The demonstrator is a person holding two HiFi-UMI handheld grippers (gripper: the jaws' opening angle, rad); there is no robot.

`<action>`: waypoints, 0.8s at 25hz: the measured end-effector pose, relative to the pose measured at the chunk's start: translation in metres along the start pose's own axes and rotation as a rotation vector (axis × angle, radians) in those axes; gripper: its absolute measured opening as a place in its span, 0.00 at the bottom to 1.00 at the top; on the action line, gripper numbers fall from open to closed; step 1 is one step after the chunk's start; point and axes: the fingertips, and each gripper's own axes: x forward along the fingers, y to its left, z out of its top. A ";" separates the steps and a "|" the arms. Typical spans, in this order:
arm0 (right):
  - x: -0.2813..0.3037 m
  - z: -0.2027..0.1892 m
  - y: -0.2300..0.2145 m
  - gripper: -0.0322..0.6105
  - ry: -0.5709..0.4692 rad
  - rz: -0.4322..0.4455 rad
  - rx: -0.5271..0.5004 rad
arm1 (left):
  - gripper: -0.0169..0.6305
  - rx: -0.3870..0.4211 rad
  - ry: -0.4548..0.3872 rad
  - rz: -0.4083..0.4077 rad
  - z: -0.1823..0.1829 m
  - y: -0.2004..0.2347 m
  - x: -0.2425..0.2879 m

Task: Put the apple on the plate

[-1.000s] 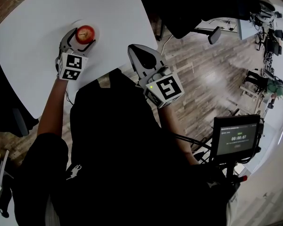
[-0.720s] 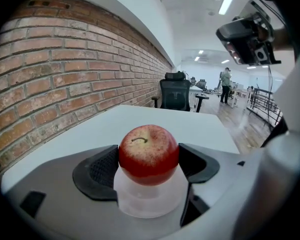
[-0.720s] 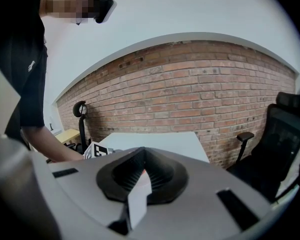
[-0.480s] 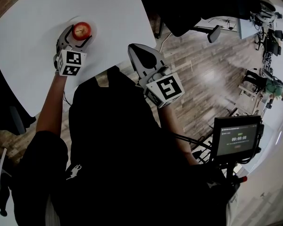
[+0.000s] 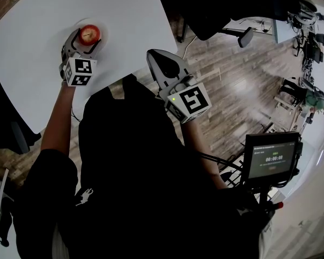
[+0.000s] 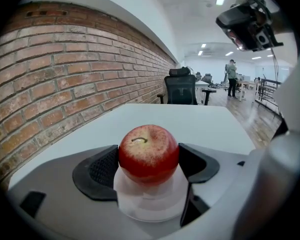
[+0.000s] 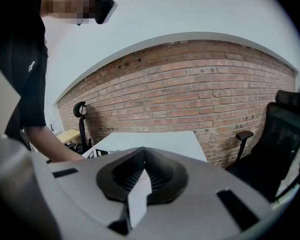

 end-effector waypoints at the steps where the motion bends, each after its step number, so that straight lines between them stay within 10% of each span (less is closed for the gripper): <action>1: 0.000 0.000 0.000 0.05 -0.001 0.001 -0.001 | 0.62 0.004 0.001 0.003 0.000 0.001 -0.001; 20: 0.004 0.005 0.002 0.05 -0.029 0.018 -0.008 | 0.62 0.011 0.056 0.015 -0.014 0.007 -0.012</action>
